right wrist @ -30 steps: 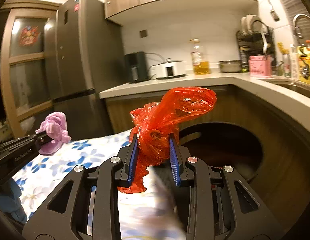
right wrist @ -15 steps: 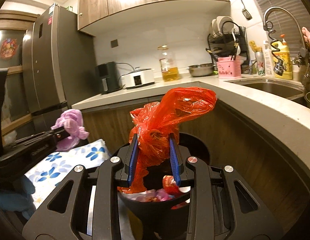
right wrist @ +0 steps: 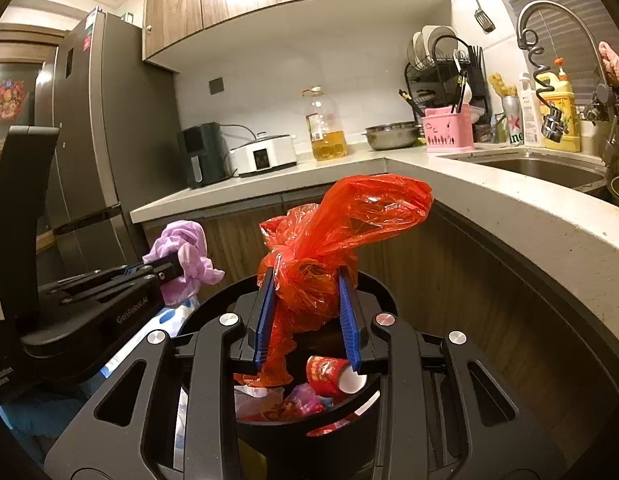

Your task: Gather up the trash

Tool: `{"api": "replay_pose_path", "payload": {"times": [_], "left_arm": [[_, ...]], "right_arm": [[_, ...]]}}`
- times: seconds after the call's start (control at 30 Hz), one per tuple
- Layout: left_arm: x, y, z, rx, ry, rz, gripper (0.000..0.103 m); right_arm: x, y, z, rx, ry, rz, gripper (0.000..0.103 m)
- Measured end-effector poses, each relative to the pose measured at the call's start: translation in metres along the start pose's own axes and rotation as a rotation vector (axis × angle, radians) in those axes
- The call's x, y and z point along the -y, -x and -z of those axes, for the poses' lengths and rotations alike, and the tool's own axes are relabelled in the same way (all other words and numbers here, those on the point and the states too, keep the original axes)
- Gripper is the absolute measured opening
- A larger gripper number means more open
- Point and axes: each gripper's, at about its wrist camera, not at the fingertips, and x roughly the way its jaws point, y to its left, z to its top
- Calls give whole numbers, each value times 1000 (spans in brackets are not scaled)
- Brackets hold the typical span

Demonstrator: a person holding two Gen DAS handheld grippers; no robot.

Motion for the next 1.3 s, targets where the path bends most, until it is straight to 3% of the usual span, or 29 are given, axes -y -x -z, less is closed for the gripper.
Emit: {"api": "replay_pose_path", "payload": {"times": [0.17,0.23,0.33,0.4,0.53,0.7,0.93,1.1,1.3], "left_arm": [[2,-6,3,-2,6,20,7],[4,-8,3,2,2,36,13],[6,-10,6,1,-8,55,28],[4,-10,7,15,-5,50,44],[-5,-8,6,25,15,53,59],[-23,-2,6,41,58,3,83],[-41,13,13,35,67,-111,95],[-51,32,23,37,36,-172,96],[-62,65,36,37,43,-206,96]], "right_arm": [[4,-7,0,-10,5,-3,30],[5,-9,-1,-10,10,-2,31],[6,-13,-2,-15,11,-4,32],[7,-16,-1,-25,14,-2,33],[8,-22,2,-50,14,2,36],[8,-24,4,-61,21,7,53],[3,-15,6,-78,40,34,74],[-10,-3,11,-102,61,50,91],[-30,16,11,-102,97,65,92]]}}
